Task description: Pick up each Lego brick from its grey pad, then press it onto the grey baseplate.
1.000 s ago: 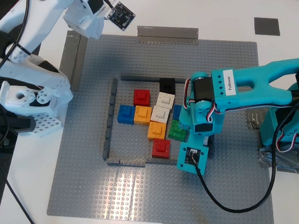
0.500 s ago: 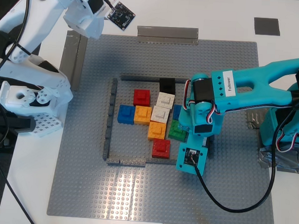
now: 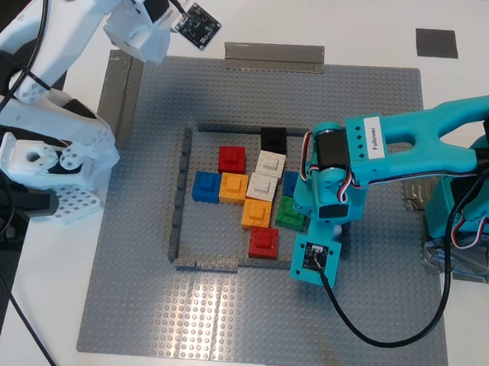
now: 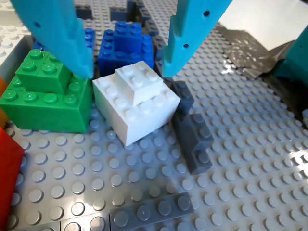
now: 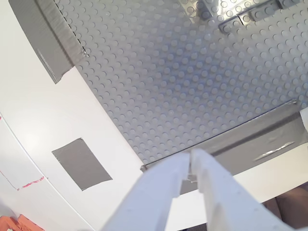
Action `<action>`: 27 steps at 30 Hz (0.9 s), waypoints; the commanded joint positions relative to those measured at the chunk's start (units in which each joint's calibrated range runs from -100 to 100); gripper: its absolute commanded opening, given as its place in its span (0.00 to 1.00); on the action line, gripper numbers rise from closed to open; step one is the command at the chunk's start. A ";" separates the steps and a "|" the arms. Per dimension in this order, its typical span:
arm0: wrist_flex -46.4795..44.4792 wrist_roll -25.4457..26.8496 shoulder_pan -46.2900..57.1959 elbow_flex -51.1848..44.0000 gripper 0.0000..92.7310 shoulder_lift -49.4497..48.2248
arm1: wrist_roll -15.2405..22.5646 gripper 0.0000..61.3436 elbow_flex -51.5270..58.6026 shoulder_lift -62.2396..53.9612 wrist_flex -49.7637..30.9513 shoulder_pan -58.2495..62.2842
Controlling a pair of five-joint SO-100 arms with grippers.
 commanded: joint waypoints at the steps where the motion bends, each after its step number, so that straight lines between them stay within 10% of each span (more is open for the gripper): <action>1: -0.23 -0.12 0.39 -0.26 0.22 -2.39 | -0.34 0.00 -2.01 -1.01 -0.30 -0.70; 20: 16.70 0.17 7.72 -32.14 0.22 -3.25 | 0.49 0.00 -2.28 -1.79 1.41 -0.26; 27: 16.70 2.71 20.92 -36.92 0.00 -3.16 | 1.07 0.00 -5.26 0.19 2.87 -0.55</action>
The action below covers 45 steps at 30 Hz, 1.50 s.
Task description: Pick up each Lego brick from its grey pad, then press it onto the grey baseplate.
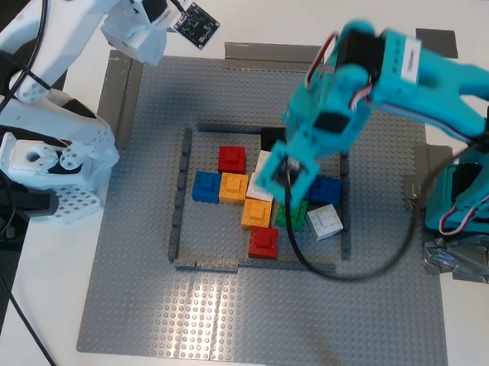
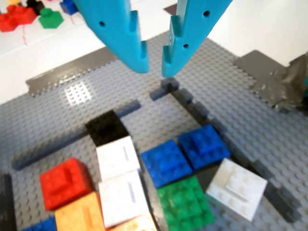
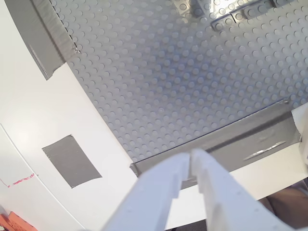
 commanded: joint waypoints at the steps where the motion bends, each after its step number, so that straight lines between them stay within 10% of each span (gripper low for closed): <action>1: 0.70 1.98 8.52 -2.49 0.00 -2.32 | 0.34 0.00 -5.71 0.53 1.59 -0.28; 23: 0.70 5.93 61.33 -10.53 0.00 -1.46 | 1.27 0.00 -21.06 12.63 6.23 -0.42; 45: 0.70 5.98 68.00 1.12 0.00 -1.46 | 2.39 0.00 -32.98 22.33 8.51 0.96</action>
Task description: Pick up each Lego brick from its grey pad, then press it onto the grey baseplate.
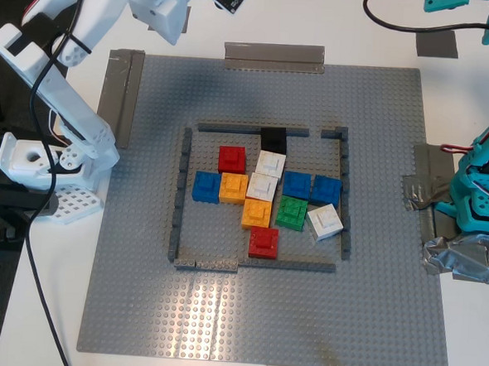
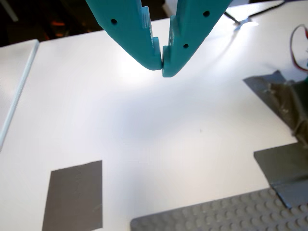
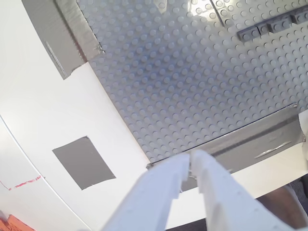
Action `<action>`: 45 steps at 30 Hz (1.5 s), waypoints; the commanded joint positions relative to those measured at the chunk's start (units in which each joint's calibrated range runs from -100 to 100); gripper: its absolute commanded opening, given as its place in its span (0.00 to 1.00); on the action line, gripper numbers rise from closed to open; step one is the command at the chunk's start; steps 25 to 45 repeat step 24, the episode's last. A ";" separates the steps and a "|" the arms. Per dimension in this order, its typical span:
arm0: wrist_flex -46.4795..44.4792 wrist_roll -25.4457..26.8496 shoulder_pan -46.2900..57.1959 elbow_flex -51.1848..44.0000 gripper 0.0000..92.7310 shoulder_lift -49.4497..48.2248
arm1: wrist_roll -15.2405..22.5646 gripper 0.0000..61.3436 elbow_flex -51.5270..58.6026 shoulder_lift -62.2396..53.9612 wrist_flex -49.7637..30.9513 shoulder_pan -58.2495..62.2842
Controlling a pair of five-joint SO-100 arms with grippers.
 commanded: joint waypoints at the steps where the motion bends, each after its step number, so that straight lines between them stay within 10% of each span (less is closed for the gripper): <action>1: 0.70 0.23 0.00 -0.25 0.00 -1.46 | 0.24 0.00 -4.25 0.05 0.46 0.06; 45: 0.70 0.23 0.22 -0.61 0.00 -1.55 | 0.05 0.00 -4.07 0.14 1.11 -0.59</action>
